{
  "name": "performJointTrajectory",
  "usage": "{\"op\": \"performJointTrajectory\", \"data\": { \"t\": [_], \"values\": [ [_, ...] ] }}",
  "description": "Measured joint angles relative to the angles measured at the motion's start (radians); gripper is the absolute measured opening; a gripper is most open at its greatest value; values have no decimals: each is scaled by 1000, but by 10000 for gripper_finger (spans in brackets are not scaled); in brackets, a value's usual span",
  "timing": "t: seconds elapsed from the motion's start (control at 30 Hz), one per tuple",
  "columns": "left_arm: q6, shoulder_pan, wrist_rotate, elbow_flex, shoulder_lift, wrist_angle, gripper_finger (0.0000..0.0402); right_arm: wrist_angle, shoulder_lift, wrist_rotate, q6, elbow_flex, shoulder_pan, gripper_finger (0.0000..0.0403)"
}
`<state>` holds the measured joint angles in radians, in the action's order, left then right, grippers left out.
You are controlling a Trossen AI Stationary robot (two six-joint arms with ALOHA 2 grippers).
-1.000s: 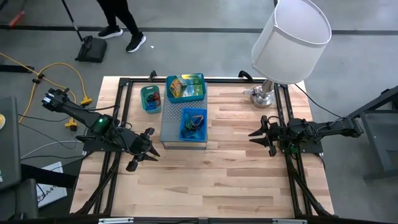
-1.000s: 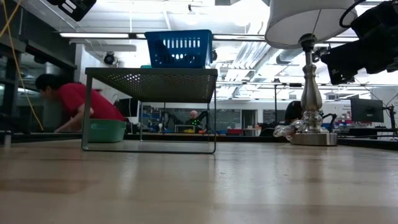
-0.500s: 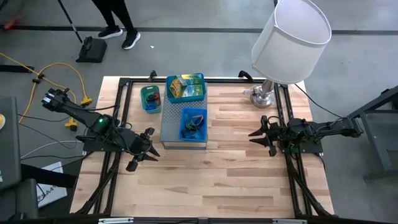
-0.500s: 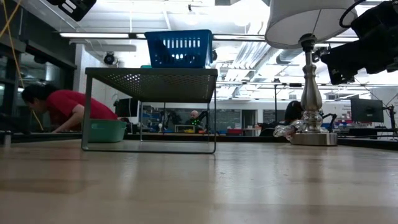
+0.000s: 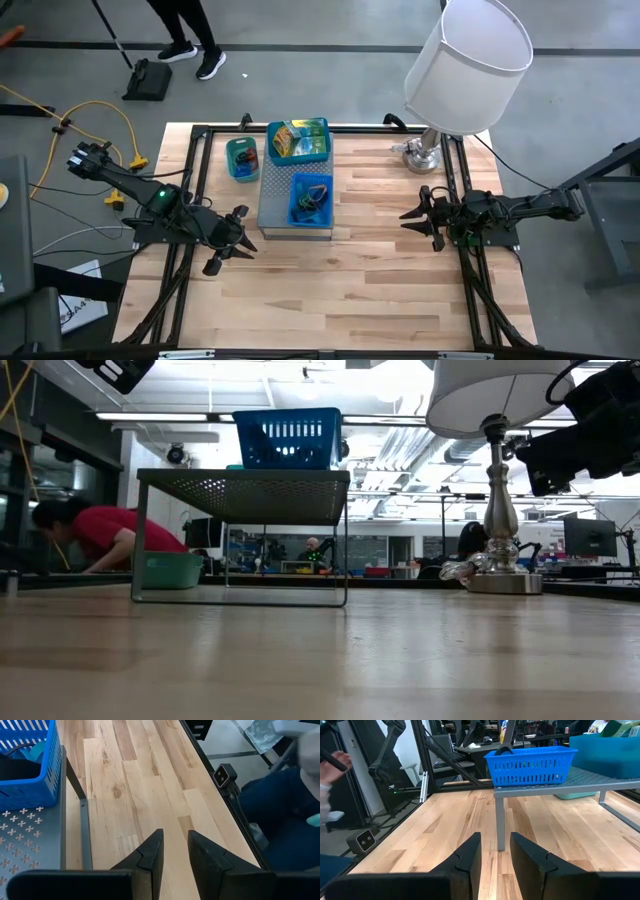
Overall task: Pick & Place Office Desk Supplies
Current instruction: Put the dark green bin with spring keychains on the shelf
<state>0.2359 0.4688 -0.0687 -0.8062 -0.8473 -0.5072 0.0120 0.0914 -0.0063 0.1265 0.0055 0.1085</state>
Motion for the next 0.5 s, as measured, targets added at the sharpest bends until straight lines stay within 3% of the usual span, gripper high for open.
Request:
{"op": "performJointTrajectory", "data": {
  "t": [0.5],
  "values": [
    [-101, 0, -42, 0, 0, 0, 83, 0, 0, 0, 0, 0, 0, 91]
  ]
}}
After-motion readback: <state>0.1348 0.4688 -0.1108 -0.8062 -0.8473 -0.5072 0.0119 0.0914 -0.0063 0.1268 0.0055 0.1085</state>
